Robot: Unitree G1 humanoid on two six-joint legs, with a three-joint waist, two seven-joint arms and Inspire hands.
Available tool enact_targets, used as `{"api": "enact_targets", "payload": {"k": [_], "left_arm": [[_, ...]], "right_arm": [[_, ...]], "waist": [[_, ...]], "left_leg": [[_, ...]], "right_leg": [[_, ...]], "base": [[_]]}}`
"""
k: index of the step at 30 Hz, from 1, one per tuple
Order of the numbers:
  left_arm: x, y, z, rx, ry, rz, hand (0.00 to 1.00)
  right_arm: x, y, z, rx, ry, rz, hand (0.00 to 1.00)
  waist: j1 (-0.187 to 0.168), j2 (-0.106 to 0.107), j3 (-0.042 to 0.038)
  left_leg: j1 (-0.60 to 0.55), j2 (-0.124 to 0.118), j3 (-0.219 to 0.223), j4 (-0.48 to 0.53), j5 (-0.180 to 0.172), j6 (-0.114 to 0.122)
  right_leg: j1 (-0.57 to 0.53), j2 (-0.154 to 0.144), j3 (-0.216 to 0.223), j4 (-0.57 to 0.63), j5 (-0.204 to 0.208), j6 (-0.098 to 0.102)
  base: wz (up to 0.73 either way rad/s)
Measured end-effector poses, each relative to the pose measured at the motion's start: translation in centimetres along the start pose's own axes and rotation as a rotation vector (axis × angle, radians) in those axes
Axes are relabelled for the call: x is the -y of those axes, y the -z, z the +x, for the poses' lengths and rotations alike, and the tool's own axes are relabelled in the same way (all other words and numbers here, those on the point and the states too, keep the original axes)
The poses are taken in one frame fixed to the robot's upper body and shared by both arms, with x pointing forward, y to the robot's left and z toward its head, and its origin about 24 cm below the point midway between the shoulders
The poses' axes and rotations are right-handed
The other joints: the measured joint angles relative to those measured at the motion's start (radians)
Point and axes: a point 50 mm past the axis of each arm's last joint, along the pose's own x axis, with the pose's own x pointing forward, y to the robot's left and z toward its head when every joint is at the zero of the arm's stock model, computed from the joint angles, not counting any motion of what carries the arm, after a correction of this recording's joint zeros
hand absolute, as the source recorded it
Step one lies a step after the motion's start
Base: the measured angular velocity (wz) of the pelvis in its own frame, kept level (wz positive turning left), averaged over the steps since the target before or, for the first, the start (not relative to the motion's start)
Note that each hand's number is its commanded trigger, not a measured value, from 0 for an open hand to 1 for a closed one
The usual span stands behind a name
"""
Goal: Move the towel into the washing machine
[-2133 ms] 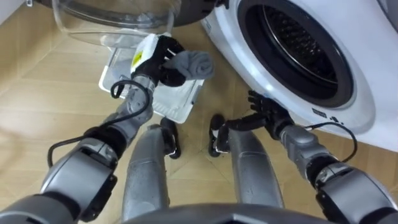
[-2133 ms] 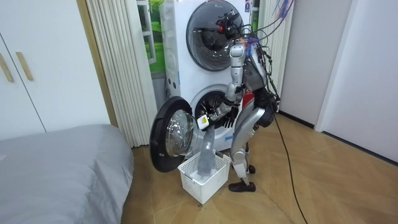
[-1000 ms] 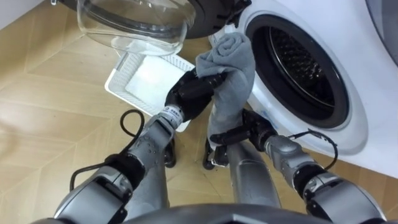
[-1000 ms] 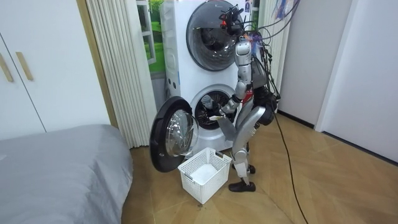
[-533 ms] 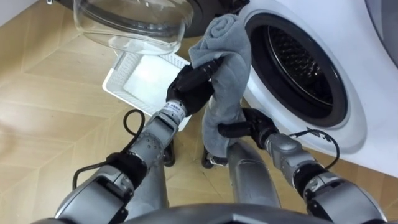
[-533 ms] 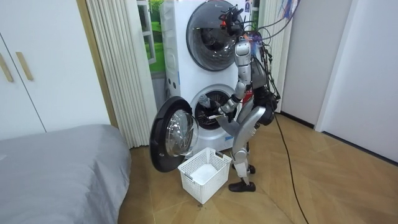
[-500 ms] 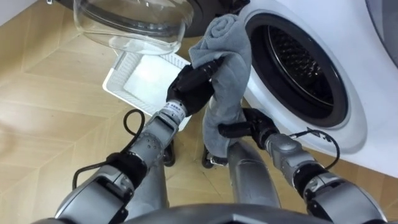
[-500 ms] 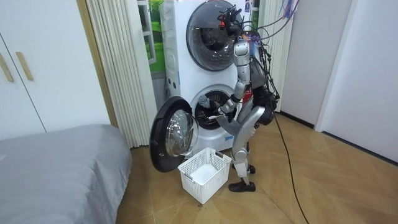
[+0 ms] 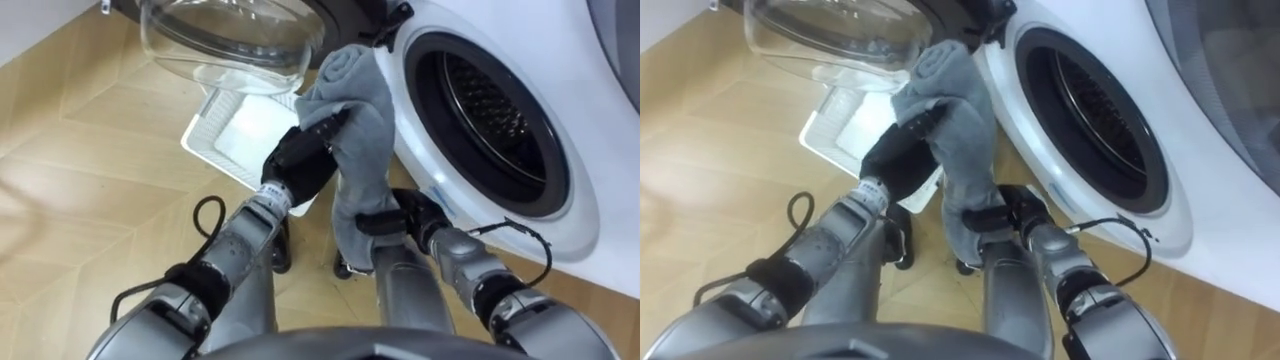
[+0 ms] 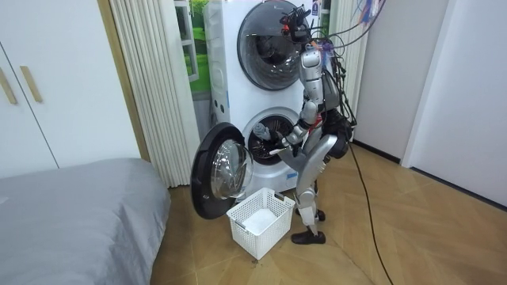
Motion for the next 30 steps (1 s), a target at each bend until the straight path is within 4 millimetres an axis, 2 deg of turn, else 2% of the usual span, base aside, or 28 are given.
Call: {"api": "enact_targets", "payload": {"k": [3,6,9,11,14,19,25,28,30], "left_arm": [[-1.6,-0.2,-1.1,0.006,-0.062,0.000,0.00],[-3.1,-0.5,-2.3,0.007,-0.133,0.038,0.00],[-4.5,-0.6,-3.3,-0.026,-0.239,0.146,0.00],[-5.2,-0.7,-3.9,-0.061,-0.312,0.266,0.00],[-6.1,-1.2,-4.6,-0.104,-0.419,0.456,0.00],[-6.8,-2.1,-5.2,-0.089,-0.557,0.627,0.00],[-7.2,-2.6,-5.5,-0.048,-0.672,0.644,0.00],[-7.9,-2.7,-6.4,-0.021,-0.759,0.623,0.00],[-8.4,-3.0,-7.0,-0.006,-0.817,0.610,0.00]], "right_arm": [[0.2,0.4,-0.1,-0.005,0.020,-0.004,1.00],[0.5,0.4,-0.2,-0.005,0.046,0.011,1.00],[0.9,0.6,-0.2,-0.008,0.075,0.077,1.00],[1.6,0.8,-0.4,-0.009,0.110,0.179,1.00],[2.2,1.1,-0.5,-0.009,0.148,0.327,1.00],[3.2,1.6,-0.7,-0.015,0.211,0.520,1.00],[4.0,1.3,-0.7,-0.013,0.299,0.822,1.00],[4.9,1.1,-0.9,-0.010,0.360,1.021,1.00],[5.2,0.8,-0.9,-0.007,0.392,1.143,1.00]], "waist": [[0.018,0.002,0.0009],[0.027,0.010,0.0057],[0.036,0.021,0.0126],[0.049,0.030,0.0176],[0.047,0.031,0.0178],[0.048,0.031,0.0173],[0.048,0.031,0.0171],[0.045,0.027,0.0166],[0.045,0.024,0.0166]], "left_leg": [[0.013,-0.002,-0.003,-0.016,0.007,-0.004],[0.013,-0.002,-0.003,-0.023,0.009,-0.006],[0.009,-0.003,-0.001,-0.029,0.010,-0.007],[0.002,-0.006,-0.001,-0.032,0.010,-0.007],[0.002,-0.010,0.002,-0.035,0.010,-0.007],[0.003,-0.022,0.003,-0.041,0.011,-0.006],[0.003,-0.025,0.023,-0.044,0.014,-0.001],[0.002,-0.041,0.038,-0.045,0.017,0.005],[-0.004,-0.043,0.039,-0.041,0.019,0.008]], "right_leg": [[0.013,-0.001,-0.003,-0.007,0.000,0.000],[0.010,0.000,-0.002,-0.013,0.001,-0.002],[0.004,0.000,0.000,-0.013,0.000,-0.003],[-0.005,-0.003,0.000,-0.013,-0.001,-0.002],[-0.008,-0.009,-0.003,-0.008,-0.008,-0.002],[-0.011,-0.013,0.004,-0.006,-0.010,0.002],[-0.031,-0.028,0.020,0.019,-0.016,0.005],[-0.051,-0.048,0.036,0.051,-0.028,0.011],[-0.057,-0.053,0.036,0.057,-0.028,0.012]], "base": [[0.07],[0.00],[0.00],[0.00],[0.04],[0.00],[-0.01],[0.02],[0.06]]}}
